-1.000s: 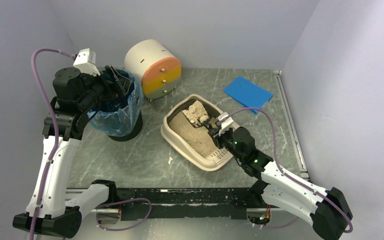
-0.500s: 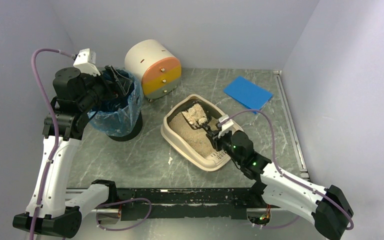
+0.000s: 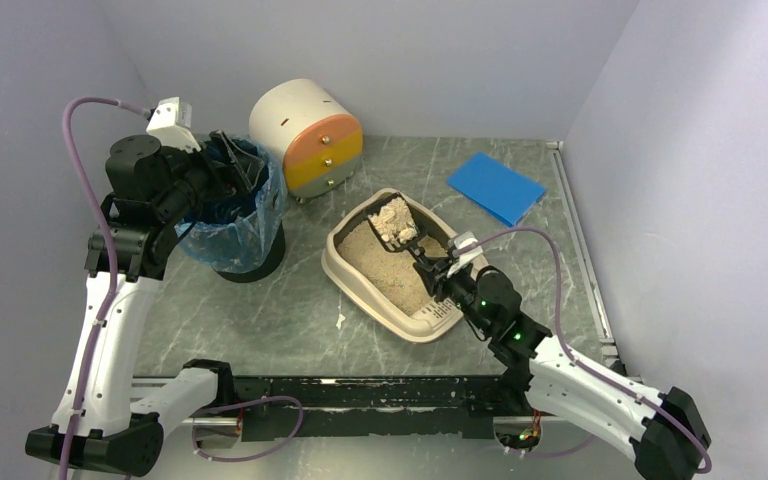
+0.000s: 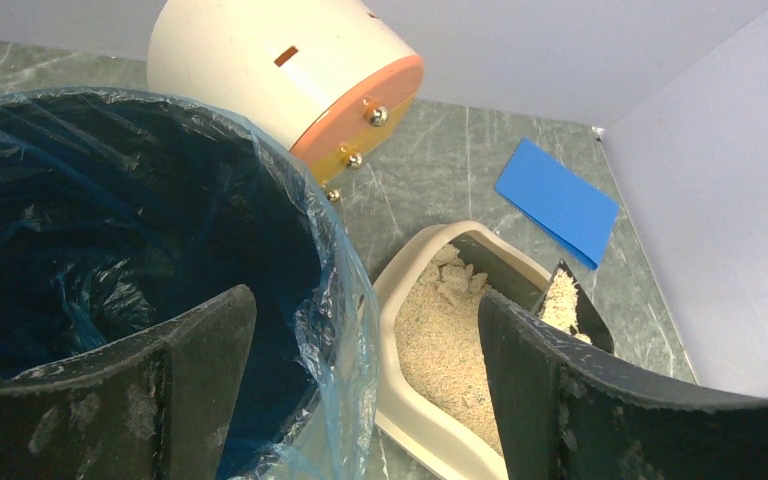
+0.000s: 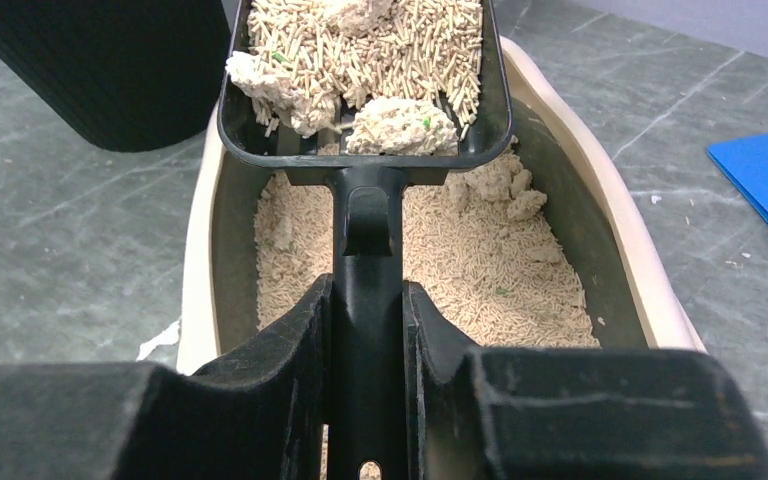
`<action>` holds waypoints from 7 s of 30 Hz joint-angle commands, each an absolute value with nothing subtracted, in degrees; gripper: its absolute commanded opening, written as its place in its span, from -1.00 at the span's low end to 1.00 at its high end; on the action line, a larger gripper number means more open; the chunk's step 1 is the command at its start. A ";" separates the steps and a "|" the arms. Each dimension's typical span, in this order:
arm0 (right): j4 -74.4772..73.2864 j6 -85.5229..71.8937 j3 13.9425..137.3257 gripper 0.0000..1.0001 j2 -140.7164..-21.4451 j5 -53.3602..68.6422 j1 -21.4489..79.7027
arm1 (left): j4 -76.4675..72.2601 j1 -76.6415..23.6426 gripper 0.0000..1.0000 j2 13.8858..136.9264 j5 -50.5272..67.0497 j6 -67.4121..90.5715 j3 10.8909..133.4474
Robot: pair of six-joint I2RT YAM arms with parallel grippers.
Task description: Clean the litter box
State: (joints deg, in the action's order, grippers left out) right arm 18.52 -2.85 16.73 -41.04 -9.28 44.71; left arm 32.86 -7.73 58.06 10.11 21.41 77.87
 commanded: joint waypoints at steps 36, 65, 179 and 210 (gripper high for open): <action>3.33 13.61 31.80 -1.00 -50.03 -12.73 44.88 | 32.16 -8.17 0.72 57.86 10.66 21.74 77.79; -8.22 28.63 37.65 -1.00 -56.46 -38.49 57.84 | 32.26 -8.18 0.74 56.70 11.64 21.36 78.08; 1.00 7.42 31.41 -1.00 -50.62 -7.22 42.24 | 34.99 -8.24 0.73 57.39 10.93 21.19 80.78; -2.74 6.26 32.73 -1.00 -53.78 -15.49 48.23 | 35.76 -8.19 0.73 57.07 9.93 20.66 80.21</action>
State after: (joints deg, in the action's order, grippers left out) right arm -4.36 7.68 32.05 -54.76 -14.37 48.86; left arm 35.44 -7.73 57.52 10.31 21.58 79.29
